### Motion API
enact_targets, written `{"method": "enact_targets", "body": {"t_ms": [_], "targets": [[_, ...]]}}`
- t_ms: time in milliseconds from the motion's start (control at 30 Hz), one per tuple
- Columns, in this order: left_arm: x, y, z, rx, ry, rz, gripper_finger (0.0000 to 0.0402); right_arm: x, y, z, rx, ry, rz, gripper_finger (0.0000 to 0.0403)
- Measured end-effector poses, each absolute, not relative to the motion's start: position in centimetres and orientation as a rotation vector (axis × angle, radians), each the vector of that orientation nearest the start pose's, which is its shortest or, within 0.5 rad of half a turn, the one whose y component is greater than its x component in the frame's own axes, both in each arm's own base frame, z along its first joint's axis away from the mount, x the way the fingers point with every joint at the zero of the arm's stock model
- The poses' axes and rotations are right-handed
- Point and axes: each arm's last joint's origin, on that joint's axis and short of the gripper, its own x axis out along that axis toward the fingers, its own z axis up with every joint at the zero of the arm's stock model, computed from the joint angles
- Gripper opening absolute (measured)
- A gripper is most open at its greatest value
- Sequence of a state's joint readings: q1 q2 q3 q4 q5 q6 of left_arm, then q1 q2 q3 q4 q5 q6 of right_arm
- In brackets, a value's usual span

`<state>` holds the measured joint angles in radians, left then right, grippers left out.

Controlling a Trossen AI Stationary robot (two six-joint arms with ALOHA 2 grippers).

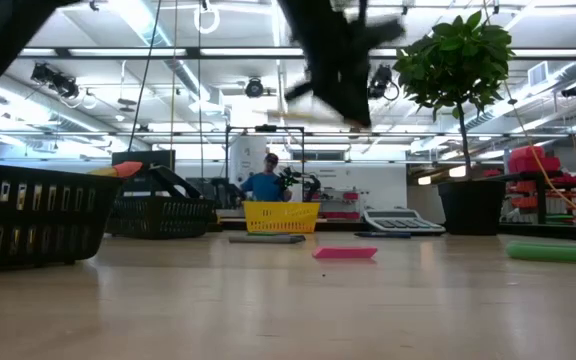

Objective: Sort crayons/erasers/pens/pencils in bins
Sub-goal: Put the yellow pencil into the bottom black basket

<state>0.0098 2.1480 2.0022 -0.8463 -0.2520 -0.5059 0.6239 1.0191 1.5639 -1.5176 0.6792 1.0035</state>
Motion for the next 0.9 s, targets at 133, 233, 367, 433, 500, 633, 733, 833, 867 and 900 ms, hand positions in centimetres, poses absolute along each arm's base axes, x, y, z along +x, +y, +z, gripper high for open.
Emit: {"method": "enact_targets", "body": {"t_ms": [133,233,367,433,500,633,733,833,867,900], "targets": [[45.8,-1.8,29.1,-0.291,0.803,0.564,0.0031,9.7,4.7,42.9,0.34,0.68,-0.438,0.0133],[45.4,-4.2,29.1,-0.259,0.809,0.548,0.0031,9.6,4.7,42.8,0.328,0.682,-0.433,0.0133],[44.5,-7.0,28.7,-0.254,0.87,0.517,0.0031,9.6,4.7,42.5,0.311,0.69,-0.435,0.0133],[44.2,-8.2,28.4,-0.26,0.874,0.504,0.0031,9.7,4.7,42.4,0.304,0.694,-0.435,0.0133],[43.6,-9.0,28.4,-0.275,0.875,0.504,0.0031,9.7,4.8,42.2,0.293,0.7,-0.437,0.0133],[41.1,-10.5,28.6,-0.343,0.805,0.512,0.0031,9.9,4.8,41.8,0.276,0.712,-0.44,0.0133],[38.3,-10.7,27.8,-0.428,0.758,0.503,0.0031,9.9,4.9,41.5,0.278,0.724,-0.443,0.0133],[35.2,-10.2,27.9,-0.53,0.669,0.487,0.0031,10.0,5.0,41.2,0.279,0.732,-0.45,0.0133],[34.3,-9.9,27.9,-0.563,0.643,0.49,0.0031,10.1,5.0,41.1,0.276,0.735,-0.452,0.0133],[33.4,-9.6,27.8,-0.593,0.622,0.498,0.0031,10.1,5.0,41.0,0.273,0.737,-0.453,0.0133]]}}
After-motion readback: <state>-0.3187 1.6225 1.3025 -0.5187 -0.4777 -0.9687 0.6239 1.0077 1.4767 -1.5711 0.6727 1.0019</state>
